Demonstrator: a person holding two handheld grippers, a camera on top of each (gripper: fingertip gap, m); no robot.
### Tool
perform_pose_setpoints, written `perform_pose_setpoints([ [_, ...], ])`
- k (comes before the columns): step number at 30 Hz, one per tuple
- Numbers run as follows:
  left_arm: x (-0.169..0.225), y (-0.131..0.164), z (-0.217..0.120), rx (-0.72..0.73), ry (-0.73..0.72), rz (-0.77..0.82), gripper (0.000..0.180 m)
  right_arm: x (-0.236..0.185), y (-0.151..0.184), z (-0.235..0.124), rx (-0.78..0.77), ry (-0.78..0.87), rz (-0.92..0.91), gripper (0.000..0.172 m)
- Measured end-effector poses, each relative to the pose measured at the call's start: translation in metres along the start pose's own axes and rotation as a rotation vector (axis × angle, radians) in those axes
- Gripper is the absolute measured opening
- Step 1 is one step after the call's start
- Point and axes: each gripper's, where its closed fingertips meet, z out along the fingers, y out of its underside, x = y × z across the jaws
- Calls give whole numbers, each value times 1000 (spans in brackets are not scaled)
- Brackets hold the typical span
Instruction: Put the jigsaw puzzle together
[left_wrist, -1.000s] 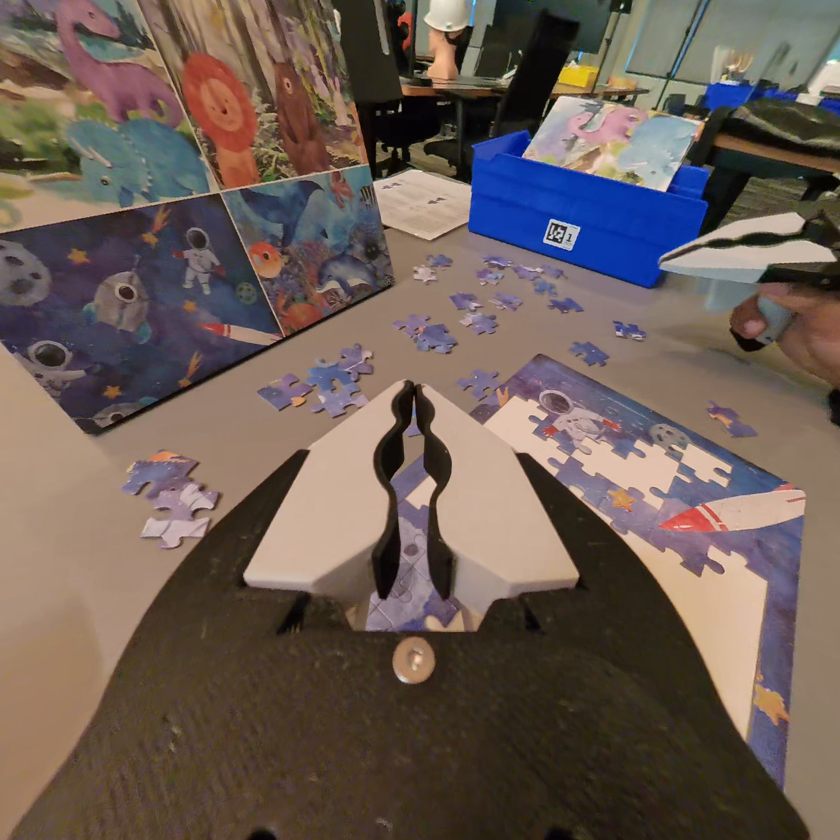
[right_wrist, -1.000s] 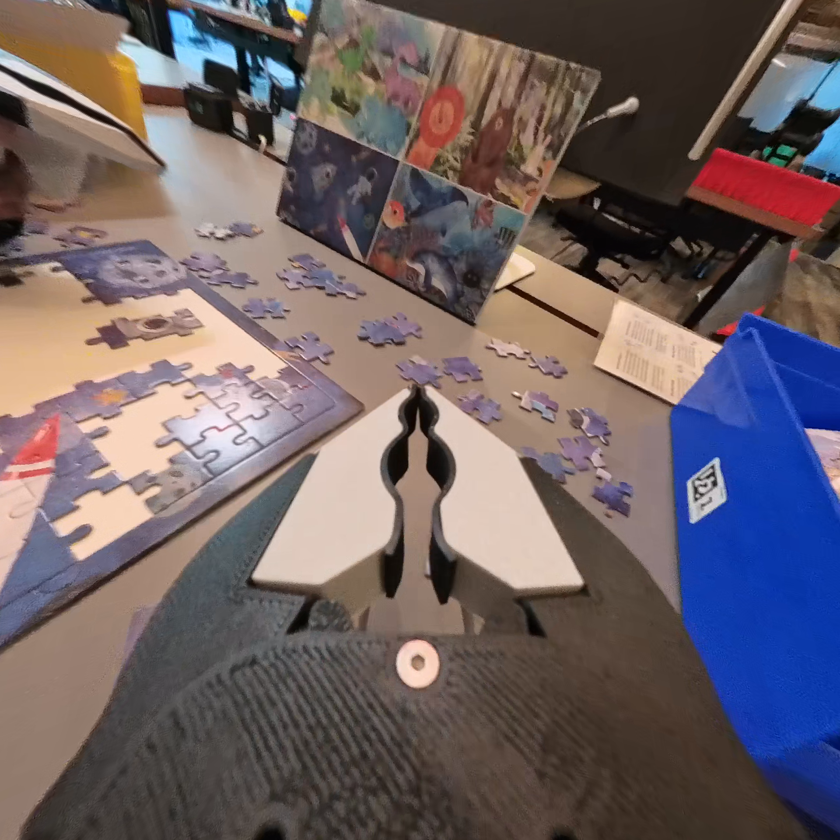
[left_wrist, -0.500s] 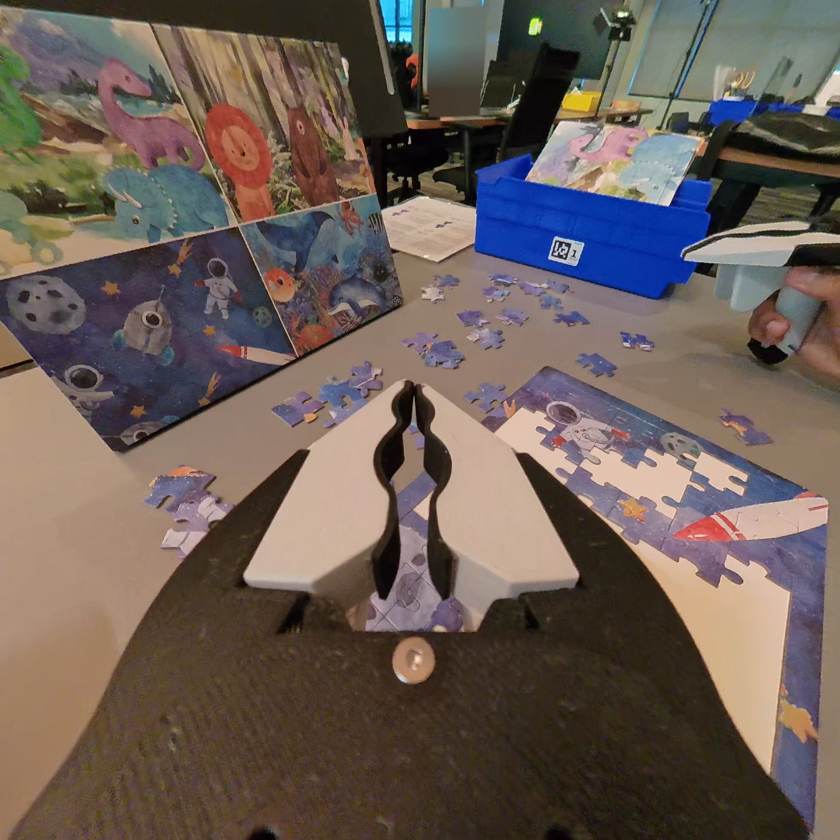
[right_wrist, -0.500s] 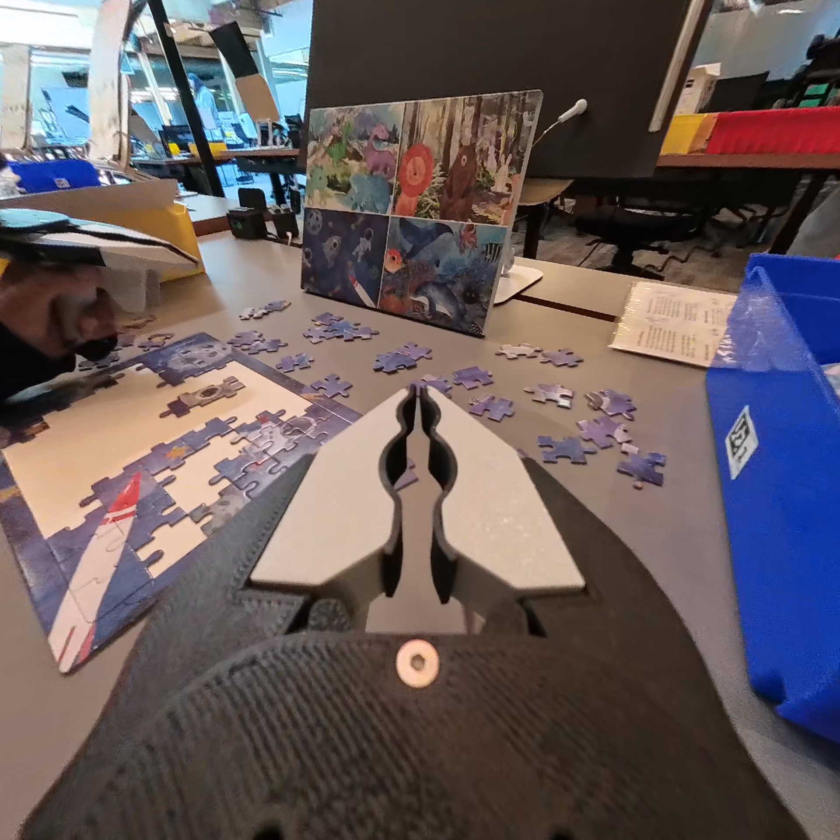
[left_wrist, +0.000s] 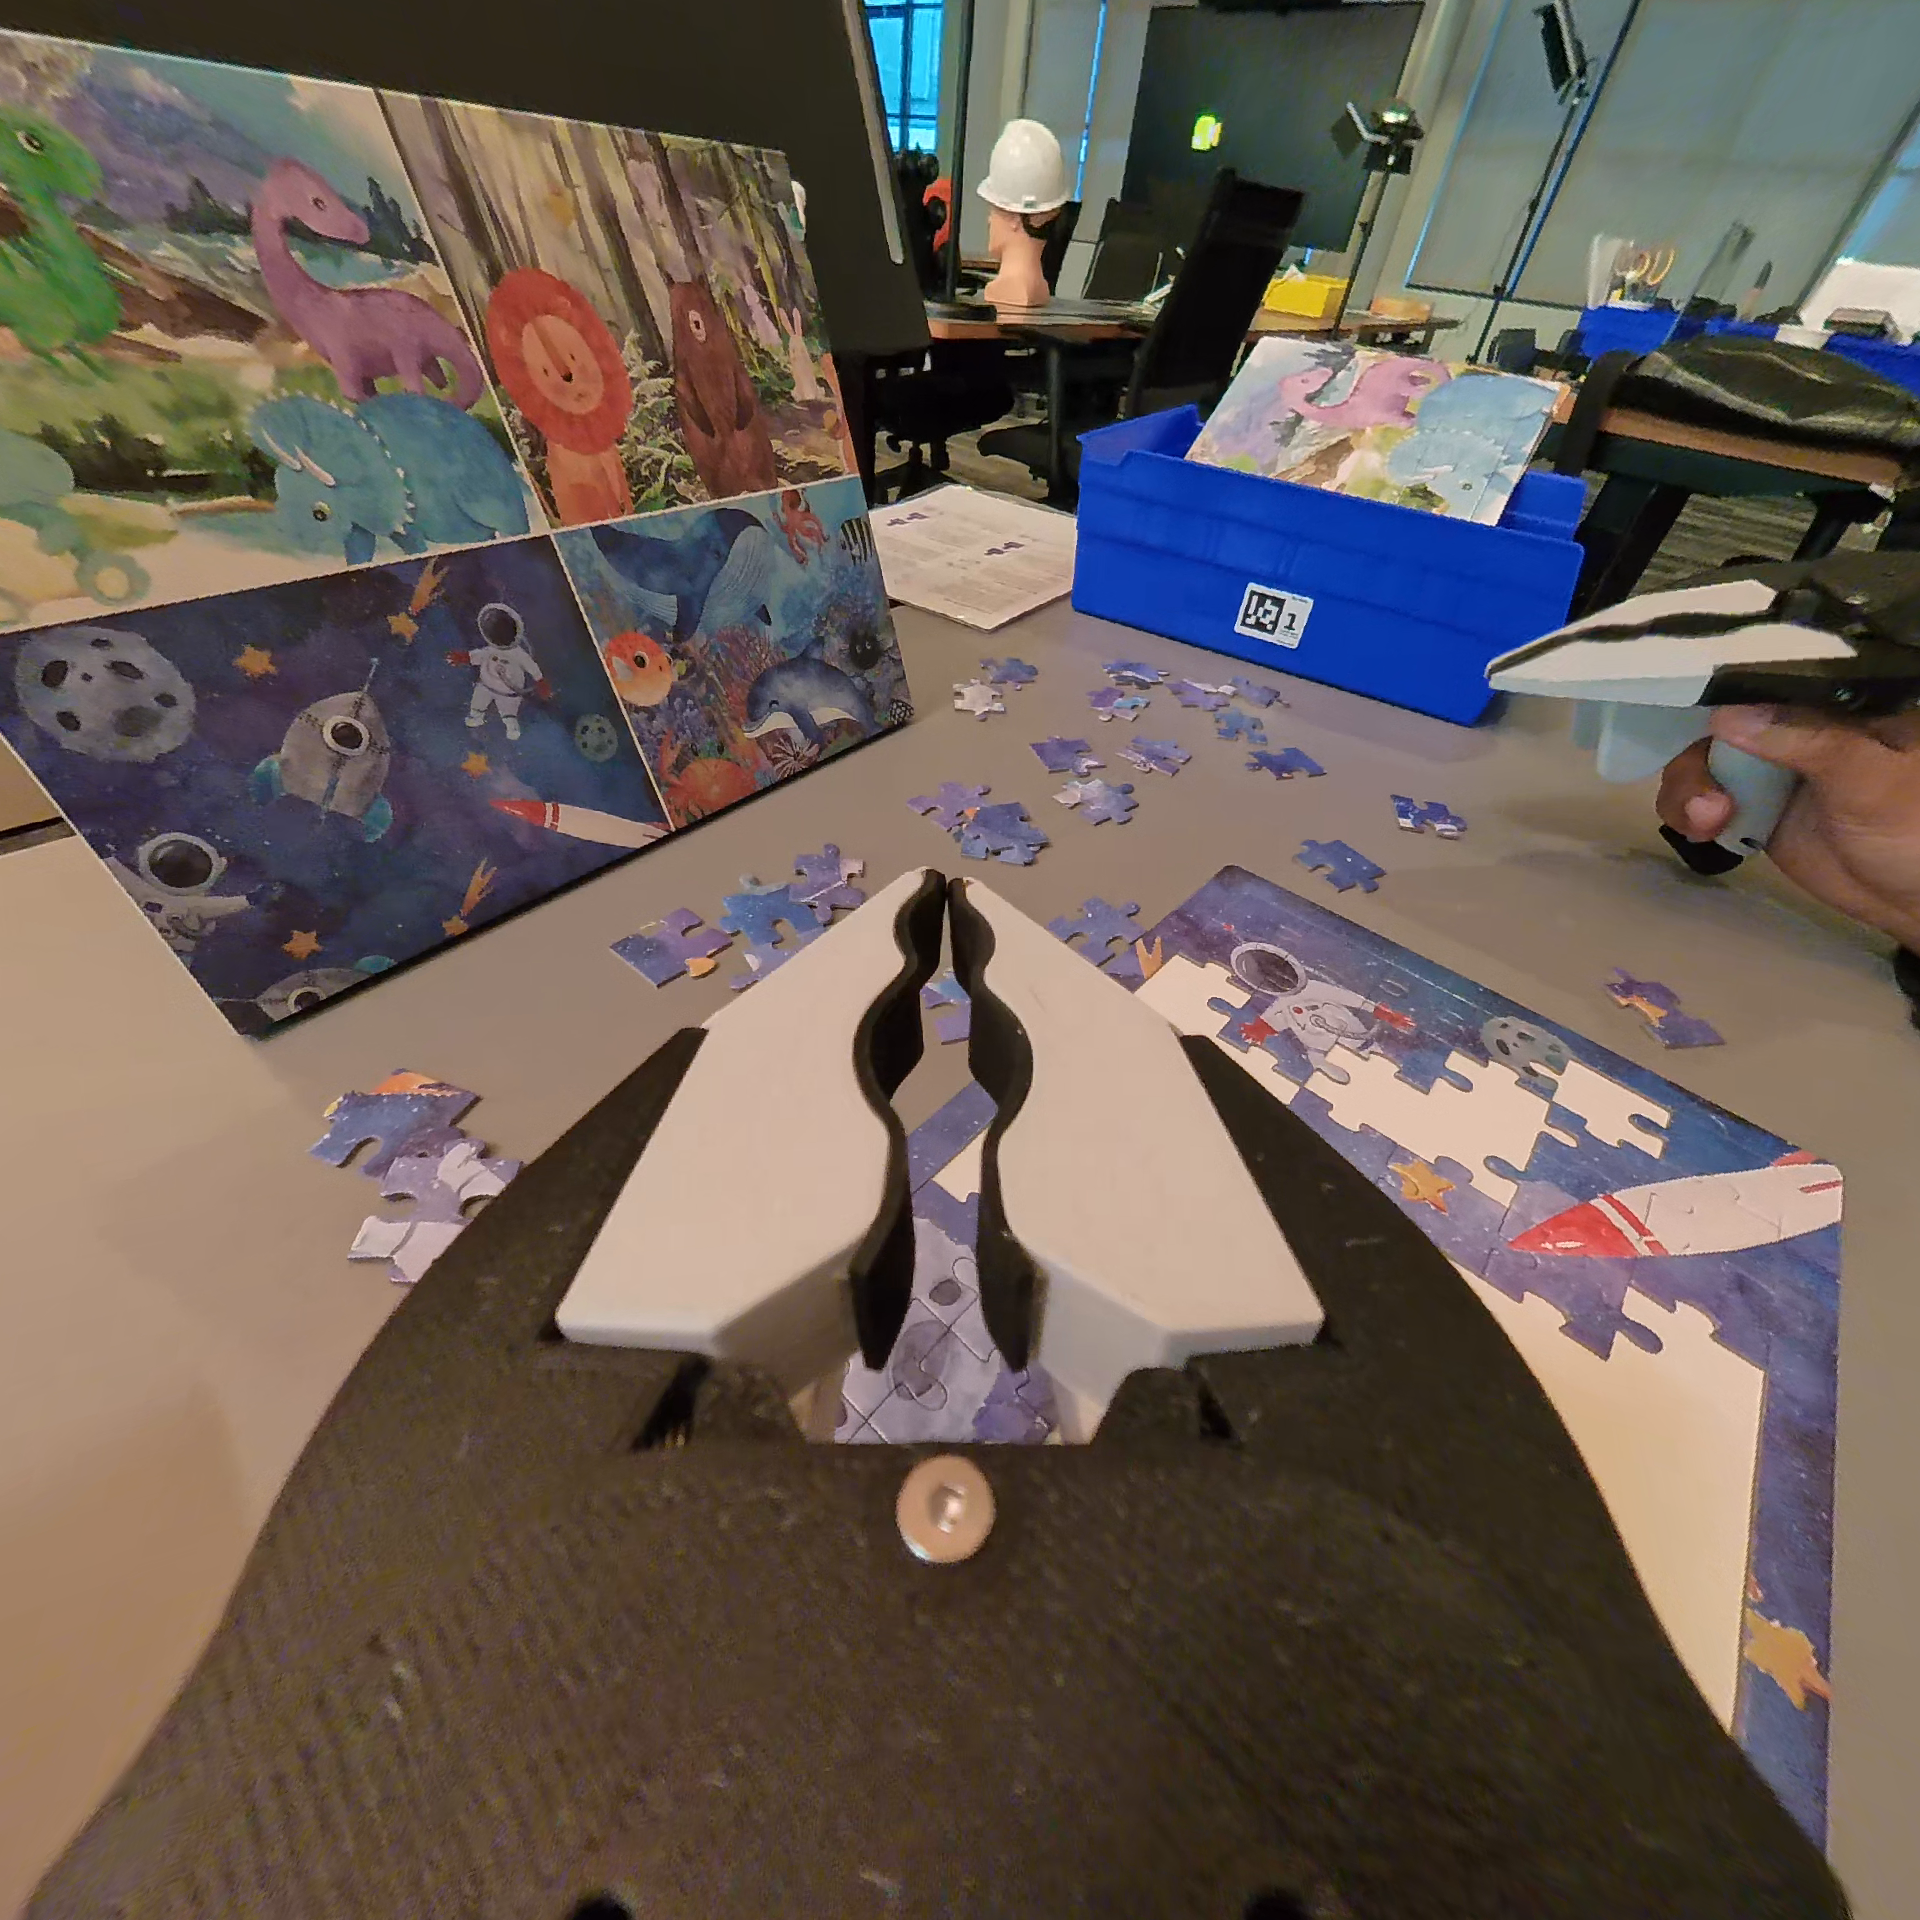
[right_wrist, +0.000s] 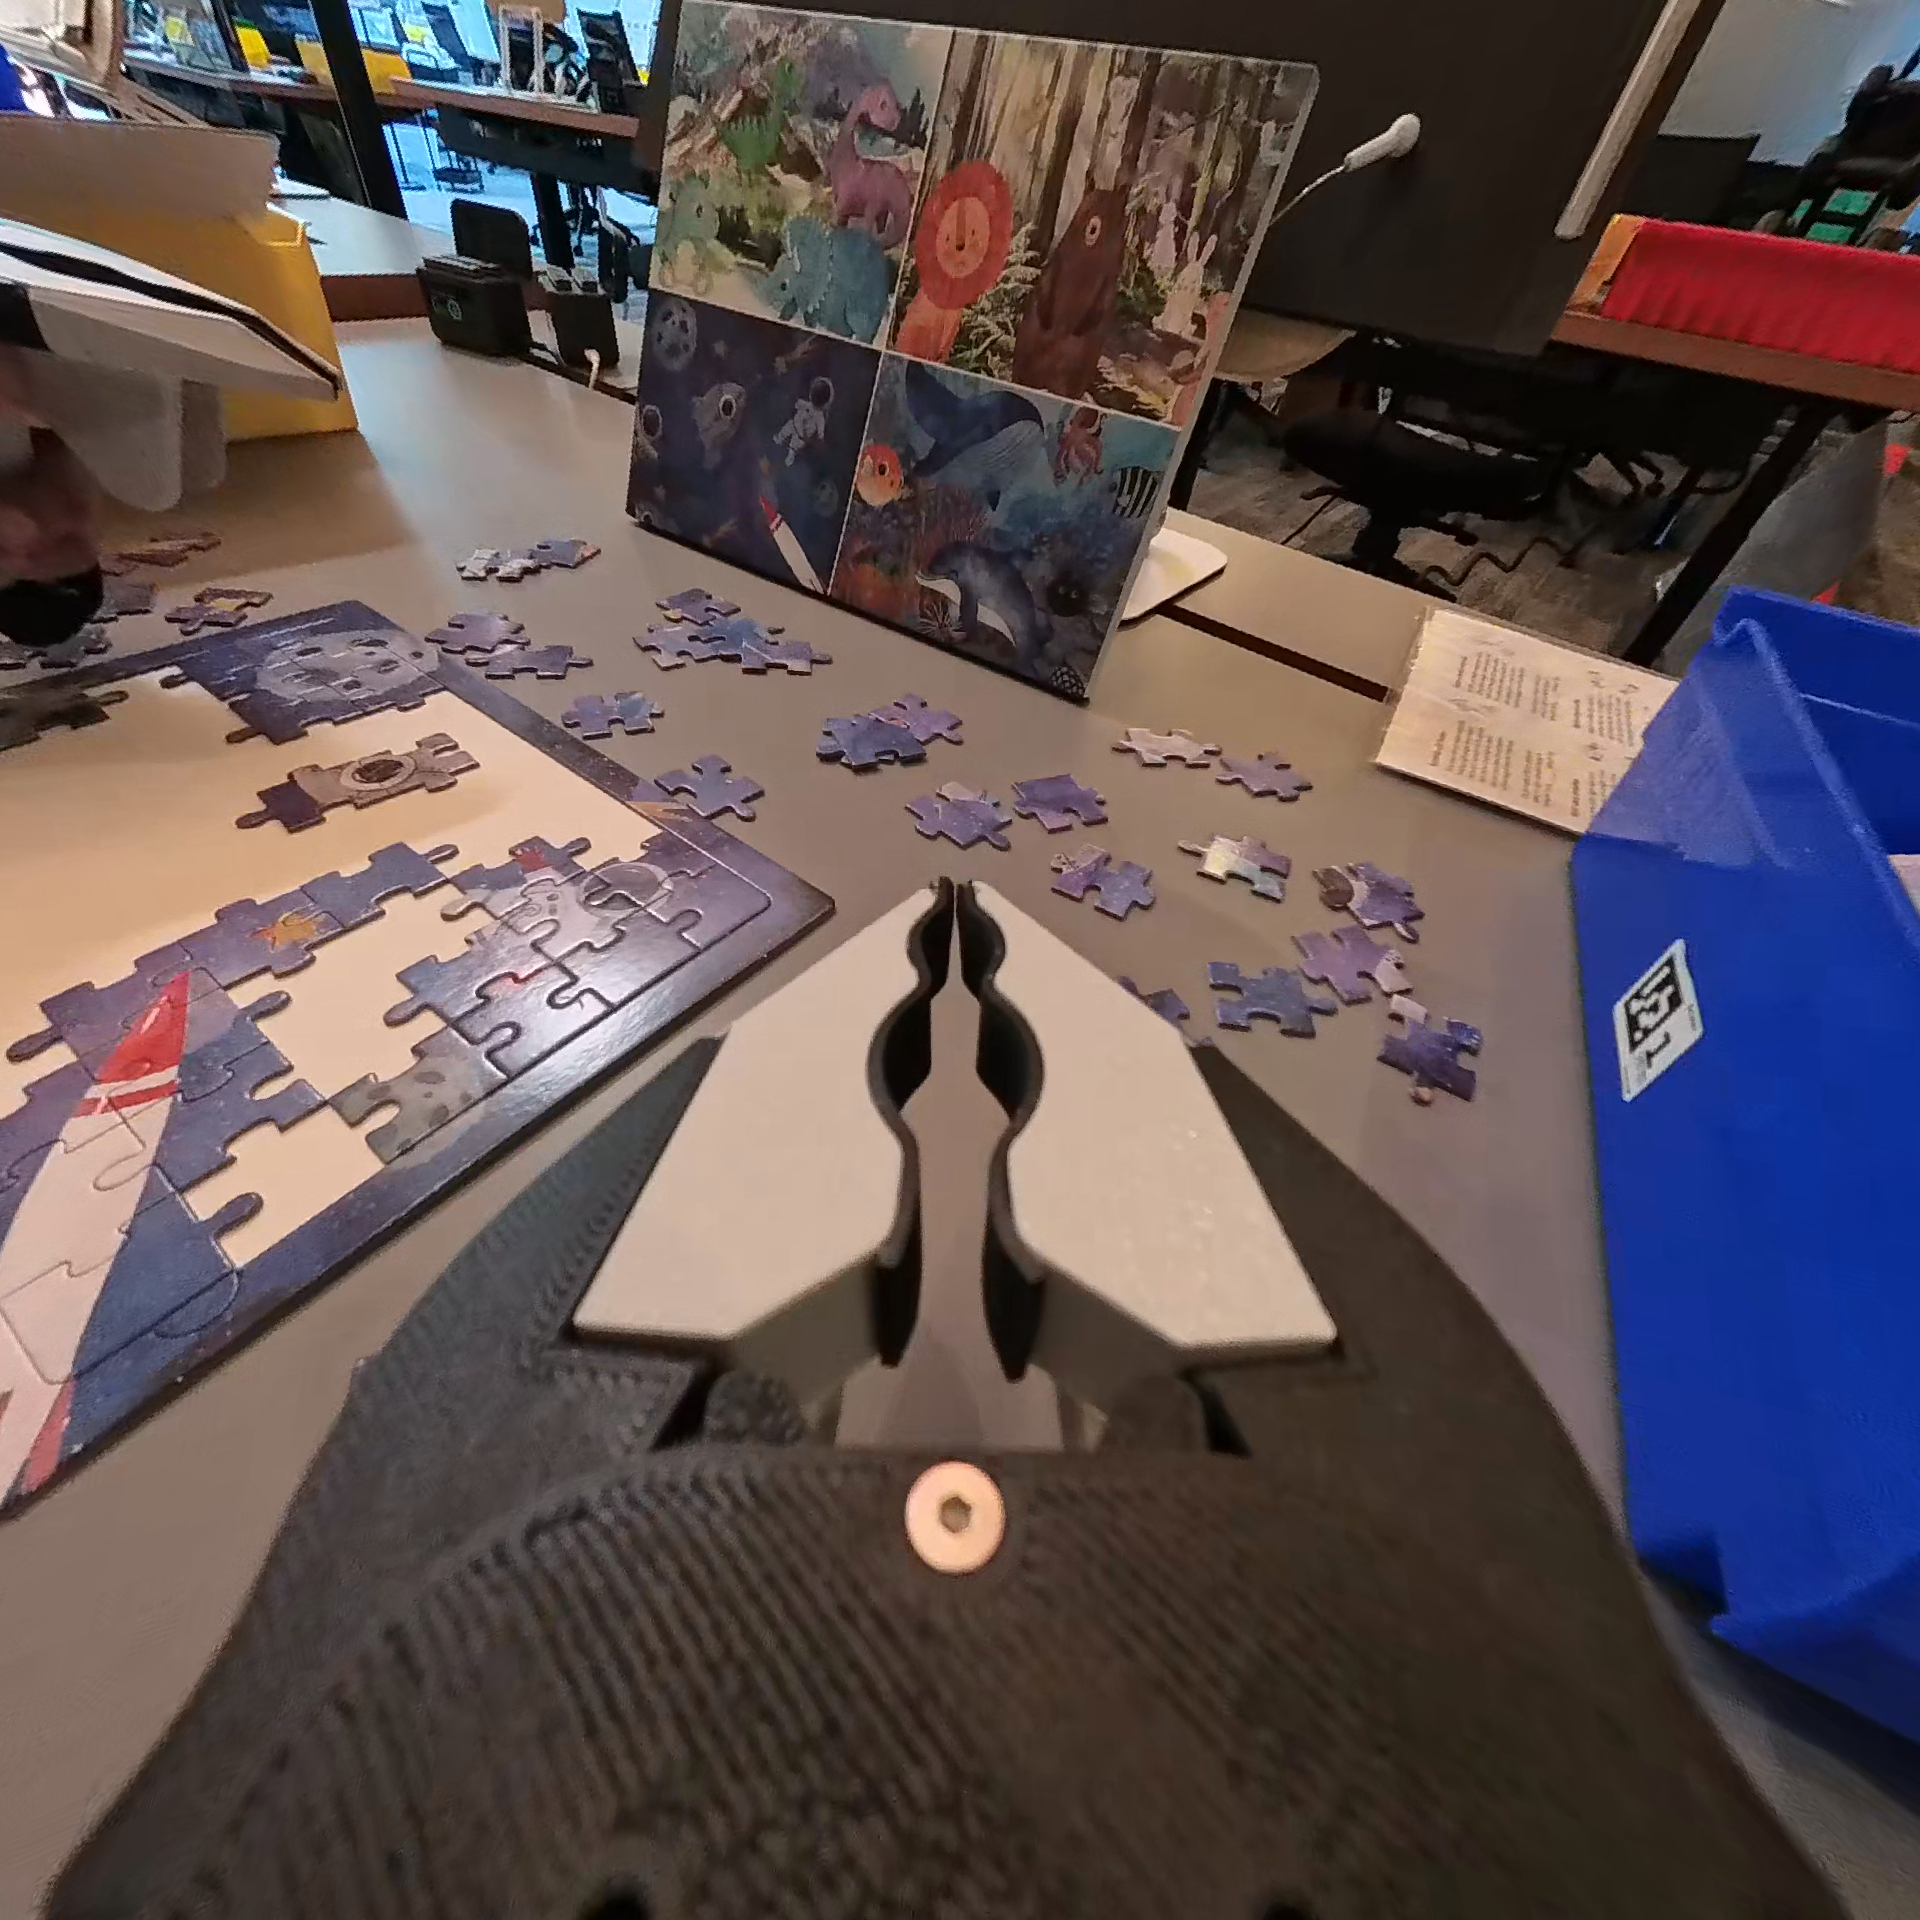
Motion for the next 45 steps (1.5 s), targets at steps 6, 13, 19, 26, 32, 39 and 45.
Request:
perform_pose_setpoints([
  [6, 0, 1, 1, -5, 2, 1, 0, 6, -12, -9, 78, 5, 51, 0],
  [13, 0, 1, 1, -5, 0, 0, 0, 9, -15, -13, 108, -3, 89, 0],
  [19, -1, 1, 1, -5, -1, -1, 0, 4, -8, -7, 52, 9, 21, 0],
  [26, -1, 2, 1, -11, -1, -1, 0, 1, -5, -4, 23, 21, -29, 0],
  [32, -88, -10, -51, 6, -472, 74, 0, 2, -8, -6, 39, 25, -31, 0],
  [39, -153, 23, -103, -119, -612, -37, 0, 4, -7, -5, 37, 22, -19, 0],
  [45, -153, 39, -92, -171, -556, -93, 0, 1, -3, -2, 10, 28, -49, 0],
])
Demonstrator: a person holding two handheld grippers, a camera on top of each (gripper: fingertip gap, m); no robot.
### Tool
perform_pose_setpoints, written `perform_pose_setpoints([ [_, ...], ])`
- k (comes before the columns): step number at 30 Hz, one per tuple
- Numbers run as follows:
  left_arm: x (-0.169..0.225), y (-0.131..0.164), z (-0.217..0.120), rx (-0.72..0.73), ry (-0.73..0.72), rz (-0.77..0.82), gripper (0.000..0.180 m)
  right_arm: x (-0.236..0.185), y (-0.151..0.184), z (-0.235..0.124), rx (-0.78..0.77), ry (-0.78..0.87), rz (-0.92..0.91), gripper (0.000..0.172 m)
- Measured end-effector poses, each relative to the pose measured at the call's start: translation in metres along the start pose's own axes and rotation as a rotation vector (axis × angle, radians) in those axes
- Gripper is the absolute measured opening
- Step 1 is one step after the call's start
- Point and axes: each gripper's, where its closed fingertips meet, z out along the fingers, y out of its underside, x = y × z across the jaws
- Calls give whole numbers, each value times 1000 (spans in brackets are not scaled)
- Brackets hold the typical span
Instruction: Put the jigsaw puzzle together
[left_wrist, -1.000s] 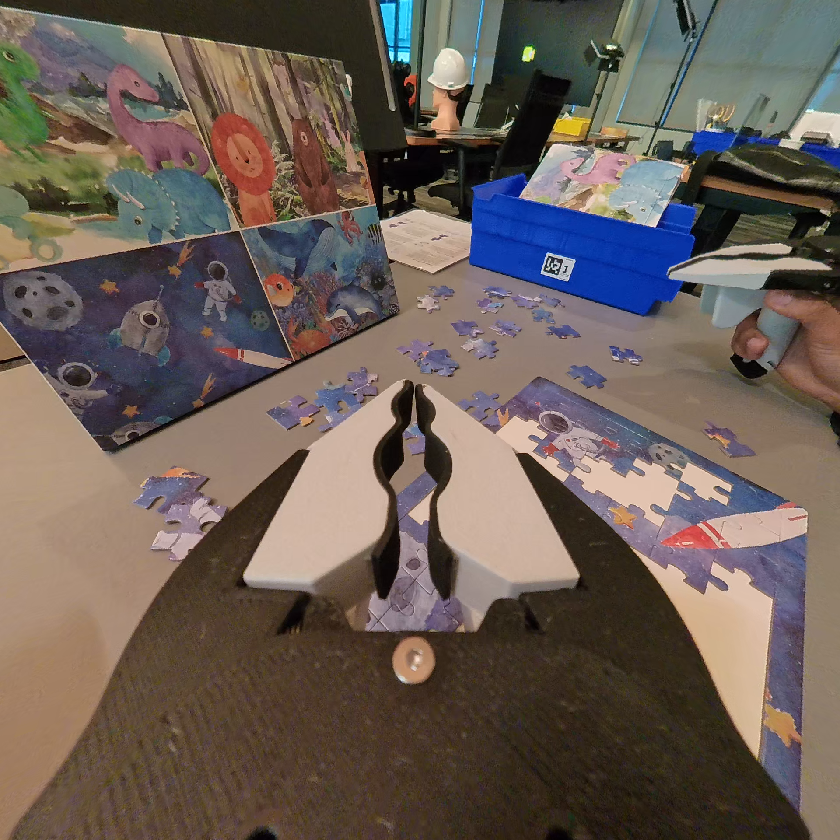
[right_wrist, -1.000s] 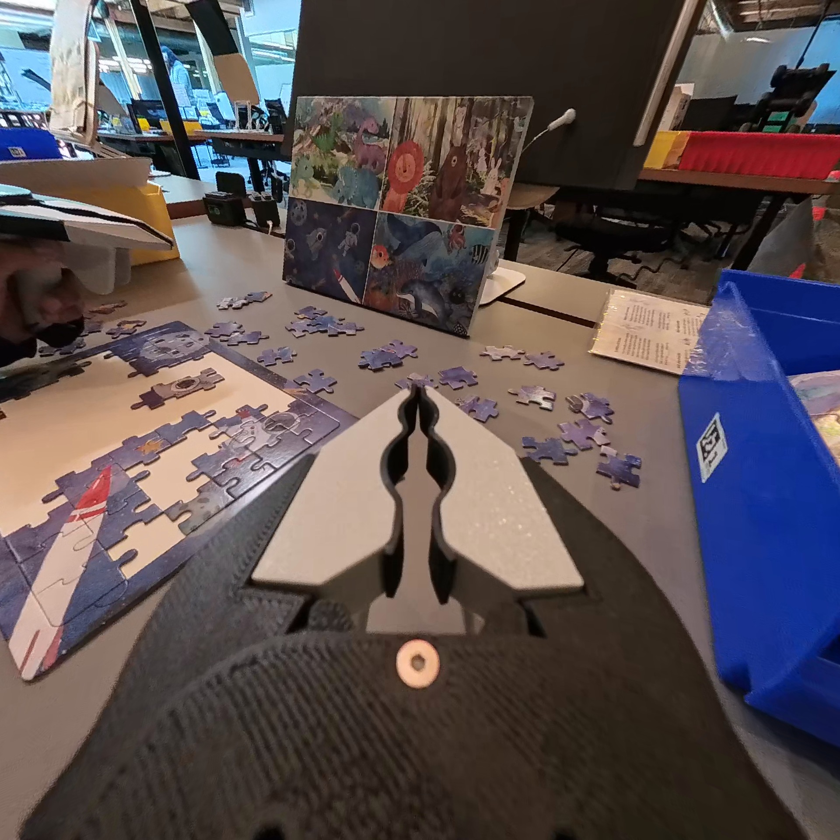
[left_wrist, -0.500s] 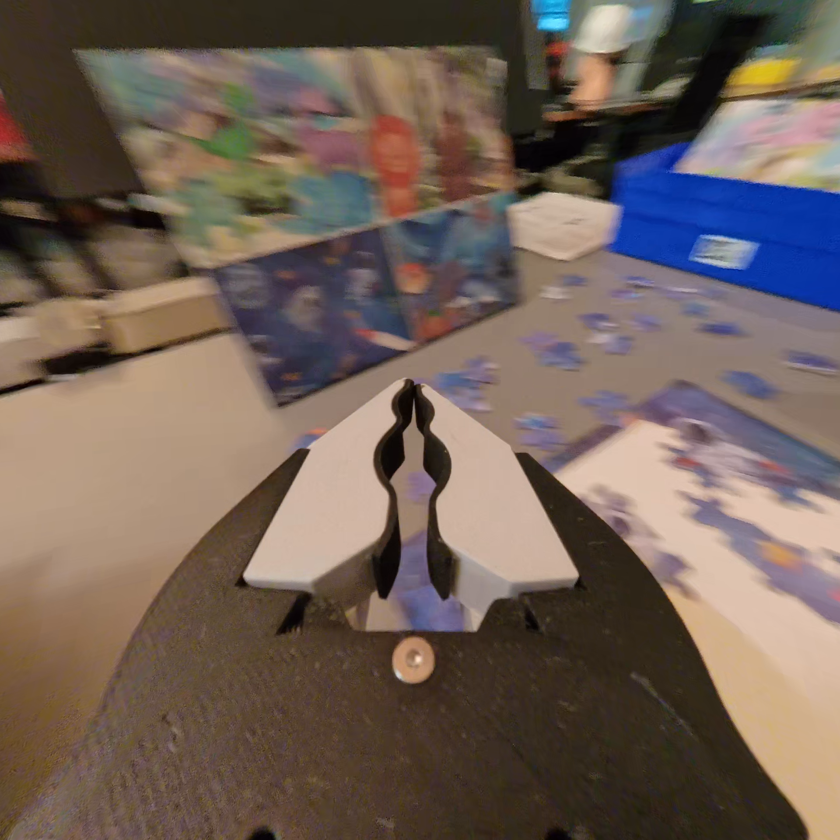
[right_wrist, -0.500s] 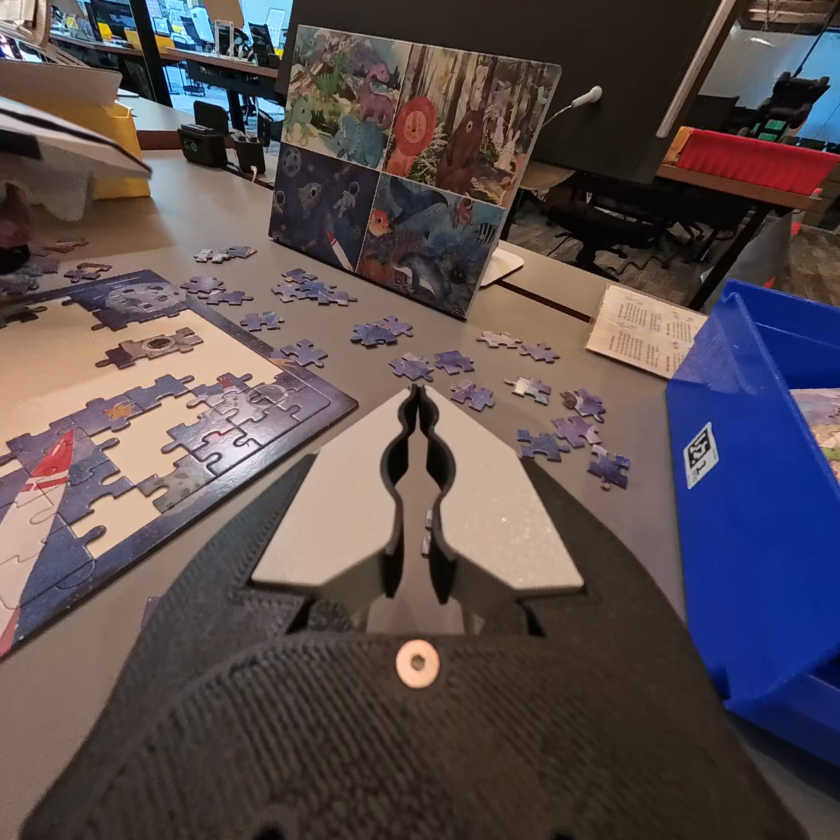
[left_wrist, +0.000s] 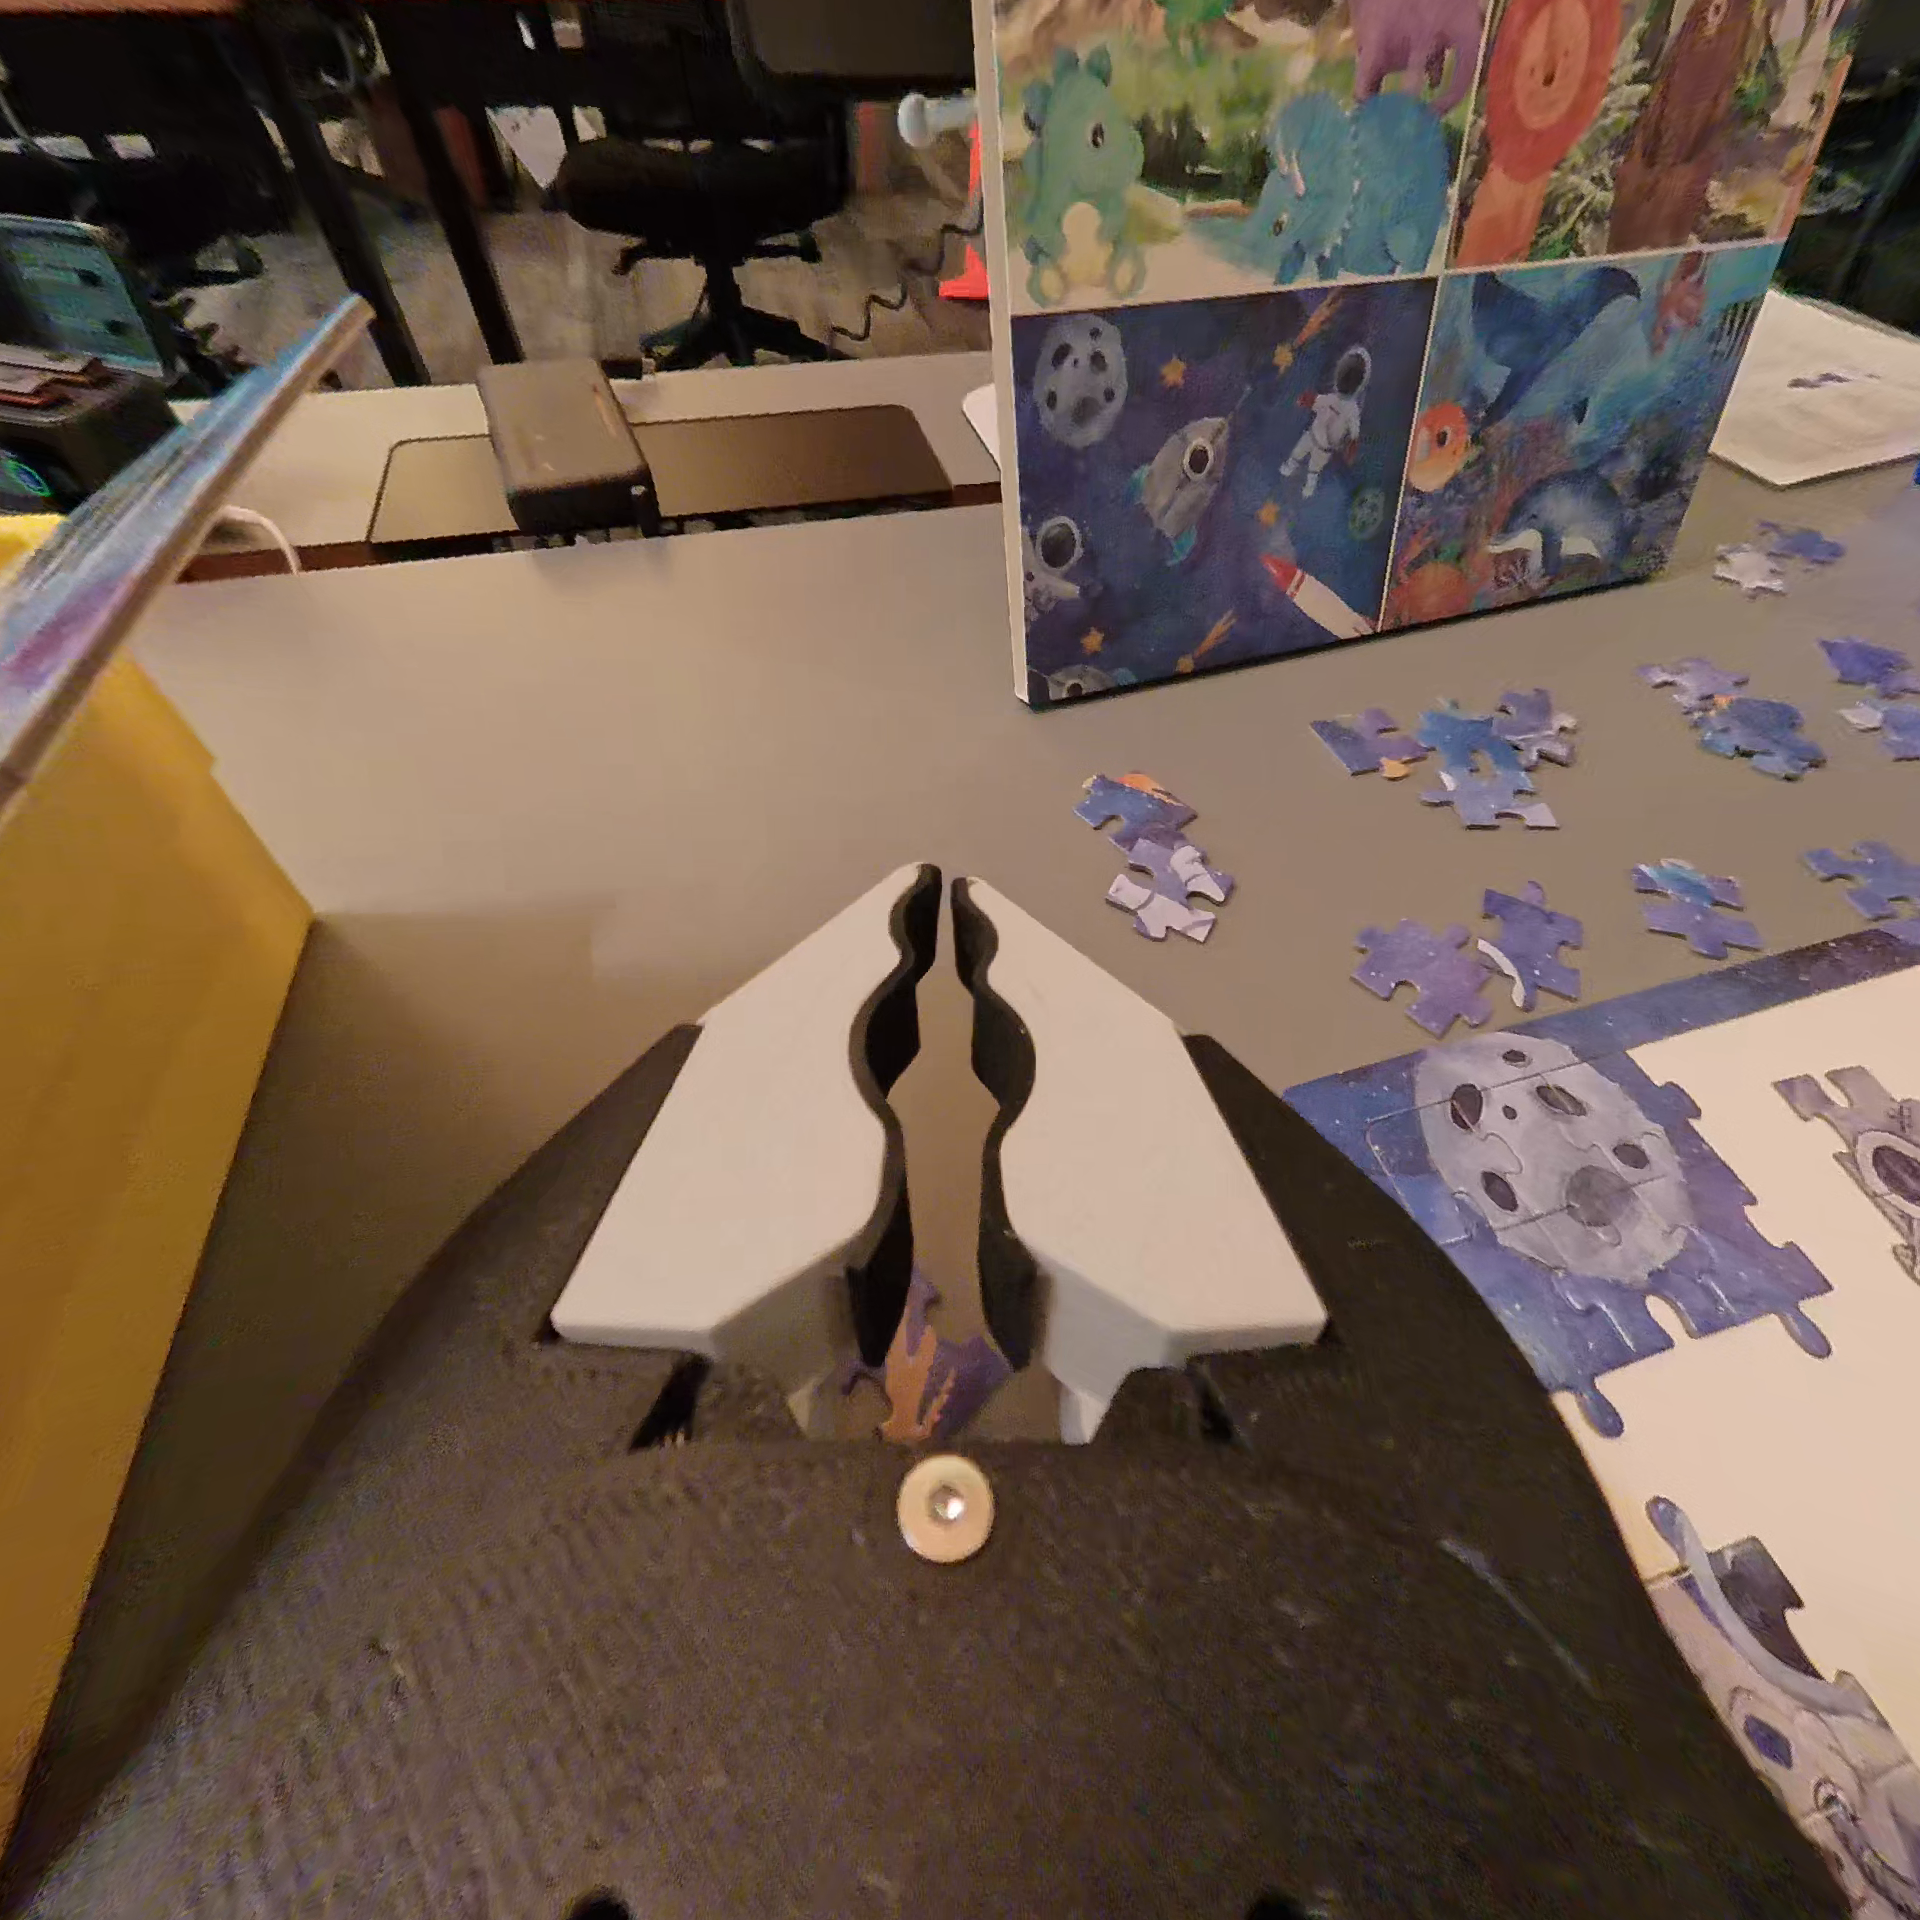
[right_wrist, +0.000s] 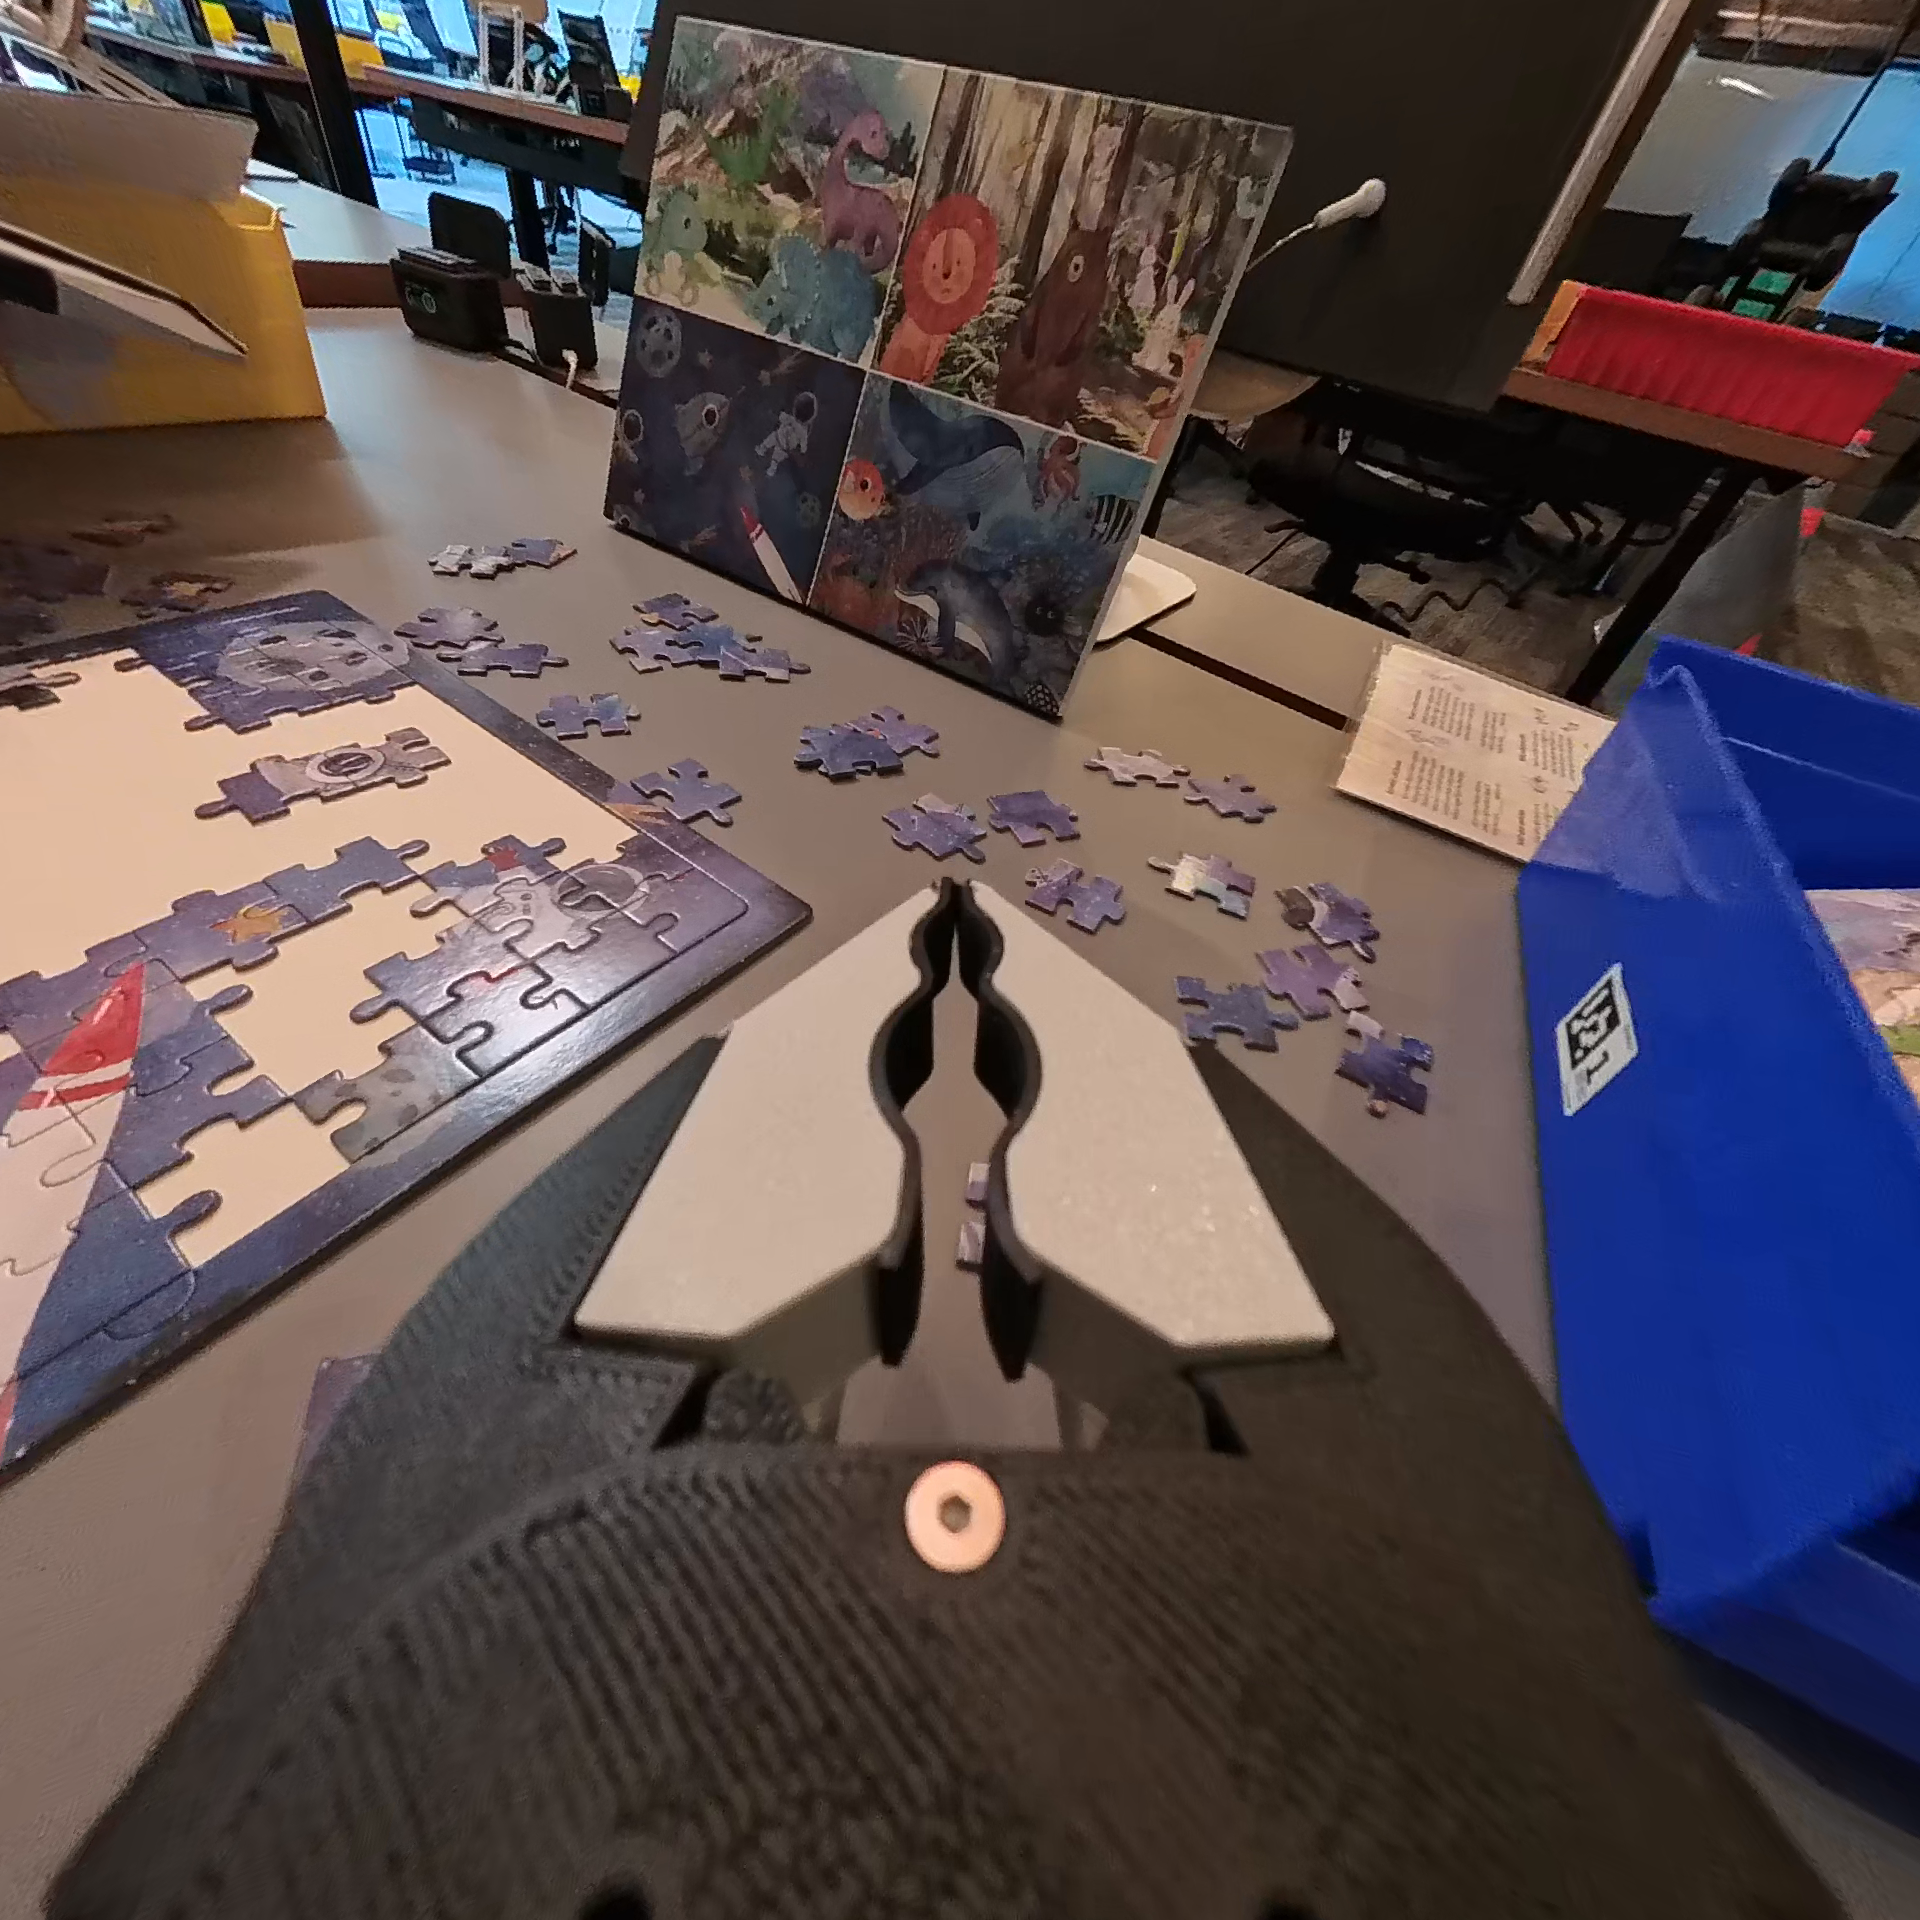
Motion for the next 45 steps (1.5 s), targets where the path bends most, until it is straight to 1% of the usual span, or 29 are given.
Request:
perform_pose_setpoints([
  [7, 0, 0, 0, 3, 19, -15, 2, -2, 1, 1, -9, -2, -12, 0],
  [12, -13, 10, 1, -59, -36, 63, 0, -2, 0, 1, -4, -5, -8, 0],
  [14, -15, 12, 2, -72, -40, 66, 0, -2, 0, 1, -4, -6, -8, 0],
  [27, -5, 15, 5, -84, 13, 55, 0, -3, 3, 2, -16, -8, -6, 0],
  [41, 8, 20, 9, -108, 62, 87, 3, -3, 4, 3, -22, -12, -6, 0],
  [45, 12, 21, 11, -115, 72, 99, 4, 0, 2, 1, -6, -3, 18, 0],
])
